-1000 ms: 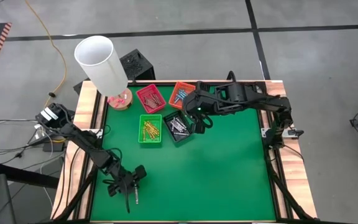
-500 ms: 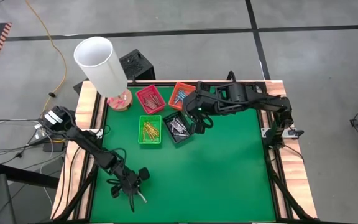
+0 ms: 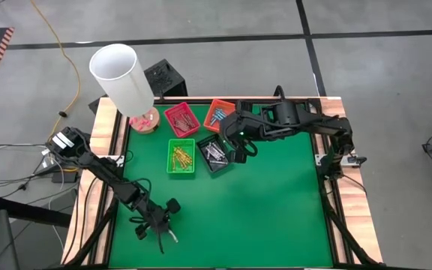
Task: Sort crayons
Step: Put the black crayon into the black bin
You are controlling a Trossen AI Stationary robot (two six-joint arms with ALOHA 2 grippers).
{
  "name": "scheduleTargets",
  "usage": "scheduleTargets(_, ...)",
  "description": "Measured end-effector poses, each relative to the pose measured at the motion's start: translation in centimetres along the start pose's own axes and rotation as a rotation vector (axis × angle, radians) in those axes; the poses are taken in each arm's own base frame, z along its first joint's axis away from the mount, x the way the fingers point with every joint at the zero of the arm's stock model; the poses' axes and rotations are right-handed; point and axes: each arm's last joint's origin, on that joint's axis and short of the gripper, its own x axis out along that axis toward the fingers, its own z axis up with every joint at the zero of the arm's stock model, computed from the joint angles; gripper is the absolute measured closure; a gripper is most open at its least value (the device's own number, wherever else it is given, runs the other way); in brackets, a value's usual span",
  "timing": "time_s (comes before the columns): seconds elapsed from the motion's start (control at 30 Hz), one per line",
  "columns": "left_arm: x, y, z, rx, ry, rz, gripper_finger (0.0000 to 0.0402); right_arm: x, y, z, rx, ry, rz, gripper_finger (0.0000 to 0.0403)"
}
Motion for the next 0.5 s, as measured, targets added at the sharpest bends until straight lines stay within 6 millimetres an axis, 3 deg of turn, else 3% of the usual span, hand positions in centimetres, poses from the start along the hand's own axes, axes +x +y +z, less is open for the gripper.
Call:
scheduleTargets(0.23, -0.1, 0.6, 0.4, -0.076, -0.011, 0.154, 0.0395, -1.0, 1.4, -0.4, -0.057, 0.016, 0.016, 0.0325)
scheduleTargets(0.5, -2.0, 1.6, 1.7, -0.083, -0.066, 0.250, 0.0396, -5.4, 2.5, -2.1, -0.025, -0.004, -0.005, 0.0329)
